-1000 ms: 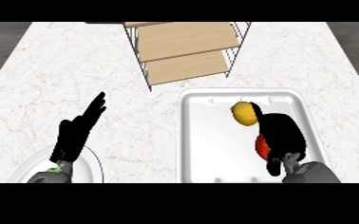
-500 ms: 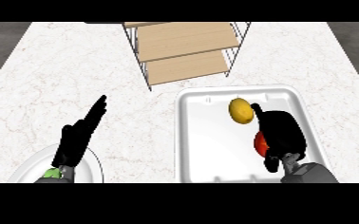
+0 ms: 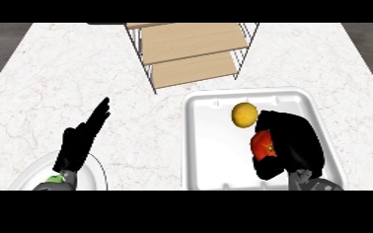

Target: Pick the tomato from the tray and place it in the tiered shelf

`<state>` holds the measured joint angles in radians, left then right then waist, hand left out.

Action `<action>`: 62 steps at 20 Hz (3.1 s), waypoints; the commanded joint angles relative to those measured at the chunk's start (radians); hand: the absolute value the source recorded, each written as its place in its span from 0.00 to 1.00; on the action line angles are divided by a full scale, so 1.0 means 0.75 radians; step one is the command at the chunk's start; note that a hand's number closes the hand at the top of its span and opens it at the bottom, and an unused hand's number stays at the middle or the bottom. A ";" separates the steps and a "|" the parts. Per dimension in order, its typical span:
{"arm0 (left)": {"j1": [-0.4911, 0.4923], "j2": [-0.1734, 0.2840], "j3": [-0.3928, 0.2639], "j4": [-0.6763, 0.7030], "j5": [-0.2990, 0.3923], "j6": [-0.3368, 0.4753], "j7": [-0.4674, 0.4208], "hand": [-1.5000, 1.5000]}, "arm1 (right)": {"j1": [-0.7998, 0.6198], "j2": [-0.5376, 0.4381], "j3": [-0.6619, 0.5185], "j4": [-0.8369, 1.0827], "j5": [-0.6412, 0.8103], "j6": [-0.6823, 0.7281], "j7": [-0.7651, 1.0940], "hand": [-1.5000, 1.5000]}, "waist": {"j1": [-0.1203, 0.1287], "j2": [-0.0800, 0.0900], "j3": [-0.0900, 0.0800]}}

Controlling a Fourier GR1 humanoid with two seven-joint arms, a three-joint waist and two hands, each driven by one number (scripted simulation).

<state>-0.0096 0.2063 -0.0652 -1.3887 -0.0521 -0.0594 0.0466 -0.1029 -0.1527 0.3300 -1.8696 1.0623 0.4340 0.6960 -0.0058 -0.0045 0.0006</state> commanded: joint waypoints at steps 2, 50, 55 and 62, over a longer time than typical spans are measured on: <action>0.028 -0.057 -0.038 0.012 -0.049 0.043 -0.029 0.50 | -0.105 0.005 -0.069 -0.255 0.011 0.126 0.128 1.00 | 0.003 0.003 -0.002; -0.067 -0.070 -0.032 0.026 -0.074 -0.048 0.015 0.50 | -1.619 0.154 -1.034 1.586 -0.322 -0.650 -0.211 0.00 | 0.100 0.046 0.005; -0.097 -0.058 -0.007 0.023 -0.060 -0.051 0.016 0.50 | -1.599 0.192 -1.231 1.566 -0.520 -0.746 -0.315 0.00 | 0.112 0.051 0.004; -0.085 -0.071 -0.009 0.034 -0.065 -0.044 0.036 0.50 | -1.642 0.196 -1.313 1.584 -0.611 -1.072 -0.582 0.00 | 0.090 0.033 0.000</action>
<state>-0.0599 0.1607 -0.0771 -1.3740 -0.1019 -0.0980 0.0570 -1.3433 -0.1017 -0.6195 -0.7514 0.6729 -0.2490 0.3418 0.0494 -0.0138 0.0055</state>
